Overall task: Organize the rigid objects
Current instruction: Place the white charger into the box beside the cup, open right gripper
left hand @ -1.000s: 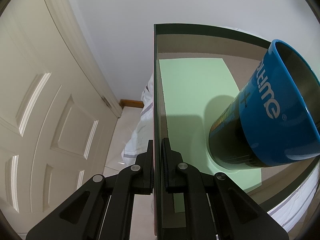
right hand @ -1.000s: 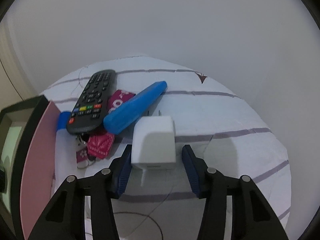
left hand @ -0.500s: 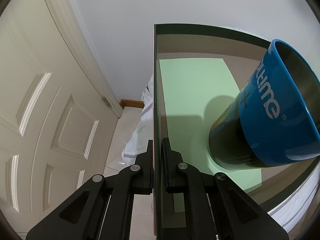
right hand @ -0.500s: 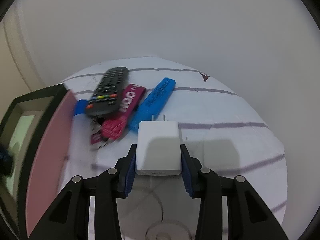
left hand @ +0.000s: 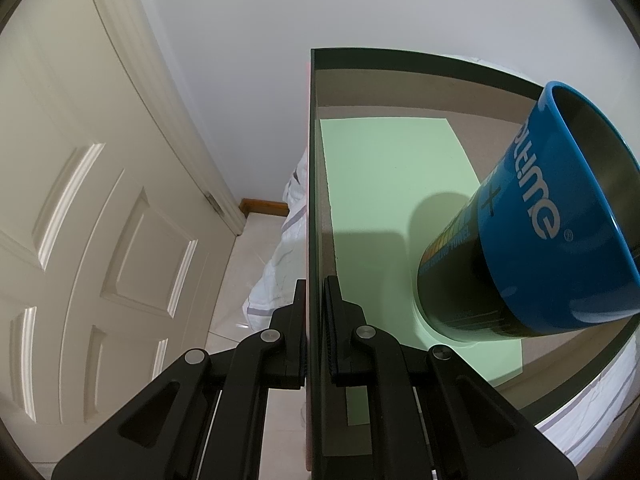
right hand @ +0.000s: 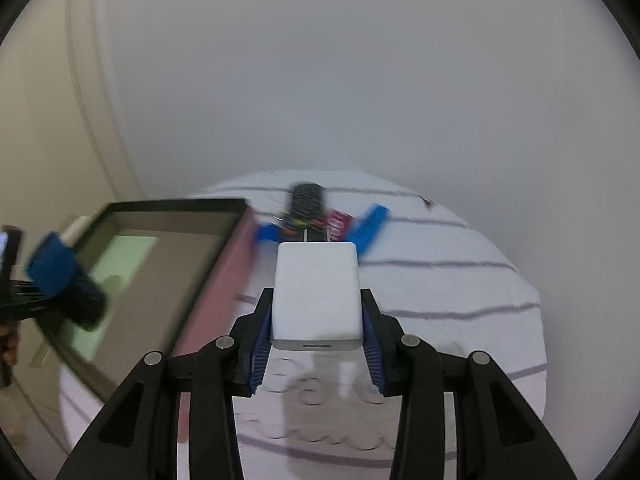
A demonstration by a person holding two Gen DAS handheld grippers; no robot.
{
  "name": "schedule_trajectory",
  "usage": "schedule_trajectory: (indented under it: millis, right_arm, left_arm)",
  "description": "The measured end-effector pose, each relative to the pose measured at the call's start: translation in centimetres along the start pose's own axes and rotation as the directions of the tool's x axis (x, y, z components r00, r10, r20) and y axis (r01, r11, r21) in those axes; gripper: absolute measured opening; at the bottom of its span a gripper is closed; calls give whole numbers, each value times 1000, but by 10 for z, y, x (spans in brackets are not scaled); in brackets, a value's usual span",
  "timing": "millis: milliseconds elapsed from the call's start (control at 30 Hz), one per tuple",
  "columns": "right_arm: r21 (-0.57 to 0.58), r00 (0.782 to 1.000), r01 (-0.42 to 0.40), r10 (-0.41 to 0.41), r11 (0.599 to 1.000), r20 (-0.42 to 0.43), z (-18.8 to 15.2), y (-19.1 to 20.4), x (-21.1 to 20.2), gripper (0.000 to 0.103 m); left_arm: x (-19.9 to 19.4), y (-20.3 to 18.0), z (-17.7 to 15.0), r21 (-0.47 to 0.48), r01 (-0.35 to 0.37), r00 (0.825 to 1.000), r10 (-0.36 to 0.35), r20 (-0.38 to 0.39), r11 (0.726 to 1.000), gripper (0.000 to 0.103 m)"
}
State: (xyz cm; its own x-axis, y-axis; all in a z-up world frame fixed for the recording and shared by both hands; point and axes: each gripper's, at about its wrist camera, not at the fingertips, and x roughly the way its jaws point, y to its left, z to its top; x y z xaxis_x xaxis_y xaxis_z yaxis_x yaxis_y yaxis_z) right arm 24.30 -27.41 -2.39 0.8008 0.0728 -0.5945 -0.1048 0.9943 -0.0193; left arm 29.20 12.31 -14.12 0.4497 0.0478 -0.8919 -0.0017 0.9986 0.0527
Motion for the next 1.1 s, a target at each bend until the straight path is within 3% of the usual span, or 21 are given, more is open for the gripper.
schedule_trajectory:
  millis: [133, 433, 833, 1100]
  right_arm:
    - [-57, 995, -98, 99, 994, 27, 11, 37, -9, 41]
    - [-168, 967, -256, 249, 952, -61, 17, 116, 24, 41]
    - [-216, 923, -338, 277, 916, -268, -10, 177, 86, 41]
    - [-228, 915, -320, 237, 919, -327, -18, 192, 108, 41]
  left_arm:
    - [0, 0, 0, 0, 0, 1000, 0, 1, 1000, 6]
    - [1, 1, -1, 0, -1, 1000, 1, 1, 1000, 6]
    - [-1, -1, -4, 5, -1, 1000, 1, 5, 1000, 6]
    - [0, 1, -4, 7, 3, 1000, -3, 4, 1000, 6]
